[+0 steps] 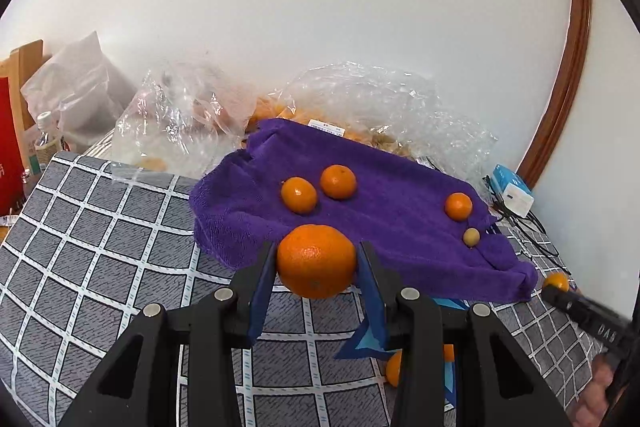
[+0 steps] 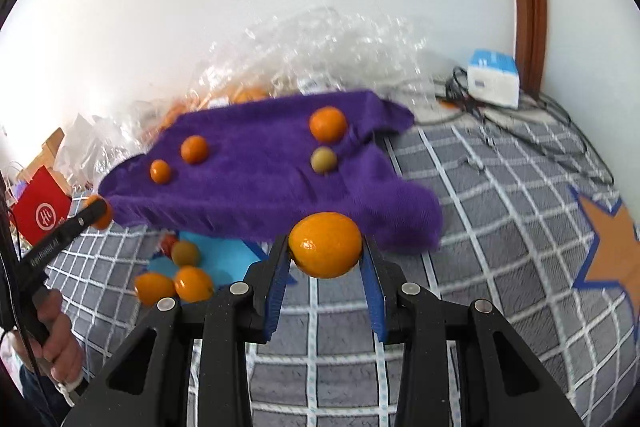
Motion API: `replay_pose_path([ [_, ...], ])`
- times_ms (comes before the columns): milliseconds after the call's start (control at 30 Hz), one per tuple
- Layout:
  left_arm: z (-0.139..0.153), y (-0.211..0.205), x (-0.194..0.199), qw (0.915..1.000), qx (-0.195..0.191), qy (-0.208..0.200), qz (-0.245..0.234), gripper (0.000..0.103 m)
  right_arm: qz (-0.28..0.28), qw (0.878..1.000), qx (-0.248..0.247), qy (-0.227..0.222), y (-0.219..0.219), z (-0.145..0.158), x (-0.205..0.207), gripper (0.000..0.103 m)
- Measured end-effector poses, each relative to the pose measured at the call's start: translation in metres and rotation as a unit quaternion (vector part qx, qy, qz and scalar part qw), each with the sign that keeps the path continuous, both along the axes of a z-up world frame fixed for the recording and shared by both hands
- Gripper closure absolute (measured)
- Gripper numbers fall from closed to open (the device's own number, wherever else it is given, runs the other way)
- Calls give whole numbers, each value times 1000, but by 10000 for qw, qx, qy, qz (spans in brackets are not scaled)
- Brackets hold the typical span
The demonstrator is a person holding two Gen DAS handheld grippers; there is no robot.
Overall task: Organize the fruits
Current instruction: 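Carry both held oranges with both grippers up onto the purple towel, then lower the oranges onto the towel and open both grippers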
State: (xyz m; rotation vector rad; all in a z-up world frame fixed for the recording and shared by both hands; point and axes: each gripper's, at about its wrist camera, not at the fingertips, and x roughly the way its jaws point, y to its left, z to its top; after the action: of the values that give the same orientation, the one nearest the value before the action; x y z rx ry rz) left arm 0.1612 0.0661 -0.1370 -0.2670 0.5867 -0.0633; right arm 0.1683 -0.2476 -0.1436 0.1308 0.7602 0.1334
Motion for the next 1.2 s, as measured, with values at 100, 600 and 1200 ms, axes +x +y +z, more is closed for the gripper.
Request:
replay_pose_path([
  [100, 3, 3, -1, 10000, -10, -54, 54, 64, 35, 9999, -53, -120, 4, 10, 7, 68],
  [600, 51, 18, 18, 9992, 105, -161, 345, 65, 53, 9994, 154, -300, 3, 40, 59, 68],
  [1200, 2, -5, 93, 9987, 270, 388, 167, 64, 136, 9996, 73, 239, 13, -19, 103, 68],
])
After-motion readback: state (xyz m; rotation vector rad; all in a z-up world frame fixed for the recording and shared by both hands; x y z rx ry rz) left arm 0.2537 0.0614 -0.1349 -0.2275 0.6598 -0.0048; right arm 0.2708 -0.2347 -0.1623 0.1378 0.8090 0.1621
